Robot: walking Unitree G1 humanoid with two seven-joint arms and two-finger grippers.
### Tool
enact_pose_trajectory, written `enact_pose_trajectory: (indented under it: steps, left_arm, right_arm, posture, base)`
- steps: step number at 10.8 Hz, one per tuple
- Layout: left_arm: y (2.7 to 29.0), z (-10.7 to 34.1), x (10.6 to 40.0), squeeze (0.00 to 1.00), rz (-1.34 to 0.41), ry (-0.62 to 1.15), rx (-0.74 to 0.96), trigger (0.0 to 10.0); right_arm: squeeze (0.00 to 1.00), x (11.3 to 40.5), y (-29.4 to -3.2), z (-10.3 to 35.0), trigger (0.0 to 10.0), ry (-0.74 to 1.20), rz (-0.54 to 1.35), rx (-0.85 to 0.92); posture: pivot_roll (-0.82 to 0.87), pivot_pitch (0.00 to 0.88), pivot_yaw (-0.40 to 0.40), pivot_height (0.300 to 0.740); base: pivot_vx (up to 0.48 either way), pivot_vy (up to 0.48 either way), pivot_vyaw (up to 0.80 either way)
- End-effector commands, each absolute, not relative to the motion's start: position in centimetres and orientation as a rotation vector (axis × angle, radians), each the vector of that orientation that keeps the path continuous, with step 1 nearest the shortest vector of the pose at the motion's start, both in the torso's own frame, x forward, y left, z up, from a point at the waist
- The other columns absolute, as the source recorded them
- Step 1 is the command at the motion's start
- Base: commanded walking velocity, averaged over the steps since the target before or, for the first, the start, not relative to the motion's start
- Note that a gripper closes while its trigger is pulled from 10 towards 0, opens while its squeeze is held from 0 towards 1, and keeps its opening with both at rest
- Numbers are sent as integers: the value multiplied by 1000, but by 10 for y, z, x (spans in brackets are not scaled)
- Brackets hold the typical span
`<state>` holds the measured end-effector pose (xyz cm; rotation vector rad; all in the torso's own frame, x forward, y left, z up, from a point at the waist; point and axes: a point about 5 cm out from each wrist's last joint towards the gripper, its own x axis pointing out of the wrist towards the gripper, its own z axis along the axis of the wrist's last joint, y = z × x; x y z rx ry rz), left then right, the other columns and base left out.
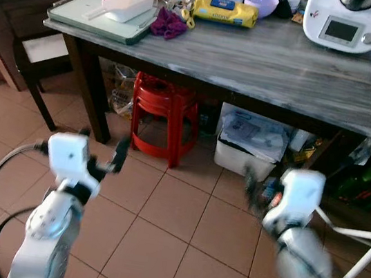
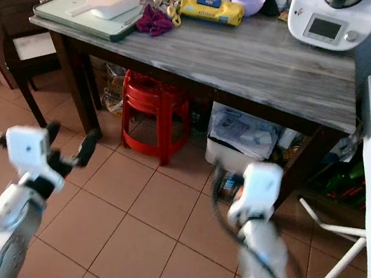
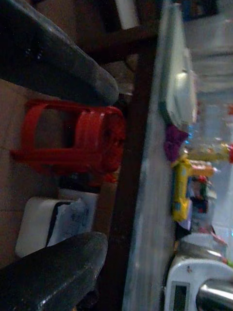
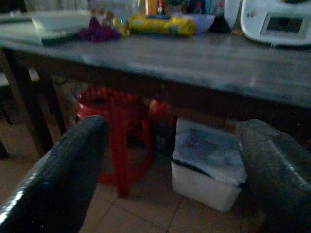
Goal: Setting the table
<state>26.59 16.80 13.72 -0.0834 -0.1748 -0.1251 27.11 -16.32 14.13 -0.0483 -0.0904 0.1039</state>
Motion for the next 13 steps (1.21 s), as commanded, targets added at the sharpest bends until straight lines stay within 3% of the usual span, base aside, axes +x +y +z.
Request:
enact_pose_trajectory:
  steps: [1, 4, 8, 11, 13]
  left_arm:
    - [172, 132, 265, 0, -124, -176, -39, 10000]
    - [178, 94, 239, 0, -187, -55, 48, 10000]
    - [184, 82, 221, 0, -45, -50, 72, 10000]
    - [179, 103, 238, 0, -44, -106, 91, 10000]
    - [175, 102, 232, 0, -45, -104, 80, 10000]
  right_arm:
    - [0, 269, -170, 144, 10000, -86, 56, -105]
    - [0, 249, -174, 129, 10000, -76, 59, -93]
    - [0, 227, -192, 125, 10000, -76, -87, -168]
    - [0, 237, -187, 129, 10000, -95, -32, -187]
    - [0, 237, -186, 132, 10000, -100, -29, -182]
  posture:
    - [-100, 113, 81, 740]
    - [-116, 111, 76, 740]
    - [-106, 132, 56, 740]
    - [-94, 128, 42, 740]
    - [-94, 134, 30, 740]
  base:
    - [0, 0, 0]
    - [0, 0, 0]
    - [0, 0, 0]
    - [0, 0, -800]
    - [0, 0, -800]
